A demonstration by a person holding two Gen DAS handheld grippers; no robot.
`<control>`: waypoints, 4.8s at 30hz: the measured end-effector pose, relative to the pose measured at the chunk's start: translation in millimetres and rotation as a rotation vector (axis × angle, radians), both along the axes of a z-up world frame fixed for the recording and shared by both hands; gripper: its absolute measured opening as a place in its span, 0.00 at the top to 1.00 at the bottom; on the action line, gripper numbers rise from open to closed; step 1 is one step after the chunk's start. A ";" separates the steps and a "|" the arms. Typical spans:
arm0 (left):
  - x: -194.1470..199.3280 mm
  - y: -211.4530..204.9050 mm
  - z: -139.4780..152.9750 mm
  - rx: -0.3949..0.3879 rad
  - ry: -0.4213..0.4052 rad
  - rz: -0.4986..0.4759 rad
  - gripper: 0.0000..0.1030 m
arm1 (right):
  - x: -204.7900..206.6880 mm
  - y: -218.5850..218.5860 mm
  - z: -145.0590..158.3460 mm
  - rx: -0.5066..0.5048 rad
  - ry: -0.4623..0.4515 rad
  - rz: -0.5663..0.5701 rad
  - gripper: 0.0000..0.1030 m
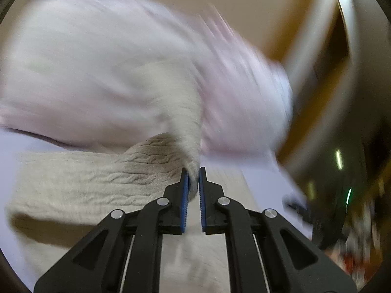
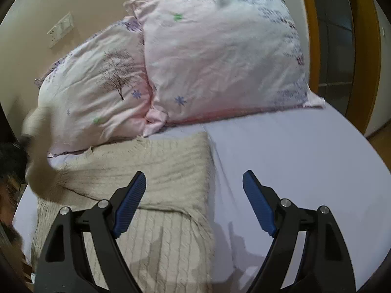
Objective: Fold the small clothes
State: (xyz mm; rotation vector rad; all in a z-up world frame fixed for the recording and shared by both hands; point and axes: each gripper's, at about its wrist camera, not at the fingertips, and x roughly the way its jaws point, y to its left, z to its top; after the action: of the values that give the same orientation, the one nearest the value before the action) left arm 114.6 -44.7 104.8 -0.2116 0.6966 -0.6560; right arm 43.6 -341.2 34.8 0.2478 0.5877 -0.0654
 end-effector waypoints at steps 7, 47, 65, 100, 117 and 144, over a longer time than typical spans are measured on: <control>-32.9 -9.0 -19.7 0.110 0.051 -0.077 0.93 | -58.9 -24.2 1.6 0.051 -0.008 0.069 0.15; -137.2 189.5 -13.9 -0.279 -0.011 0.142 0.93 | -67.9 -7.2 32.6 0.602 -0.250 0.639 0.93; 90.6 156.6 -59.1 -0.054 0.240 0.400 0.87 | 135.7 -44.0 -25.6 0.552 -0.086 -0.047 0.07; 49.9 91.6 -19.8 -0.381 0.252 0.164 0.88 | 122.1 -78.7 -13.1 0.756 -0.193 0.210 0.02; 71.8 -39.8 -26.4 -0.179 0.171 0.017 0.29 | 151.7 -84.7 -42.8 0.706 0.171 0.233 0.02; 45.5 4.0 -67.8 0.168 0.152 0.172 0.42 | 146.9 1.2 -42.0 0.302 0.198 0.226 0.47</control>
State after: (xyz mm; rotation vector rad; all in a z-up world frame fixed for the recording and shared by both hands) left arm 160.2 -40.6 37.0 -0.1650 0.8653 -0.4176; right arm 190.5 -340.0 -7.1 0.4699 0.8199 0.2213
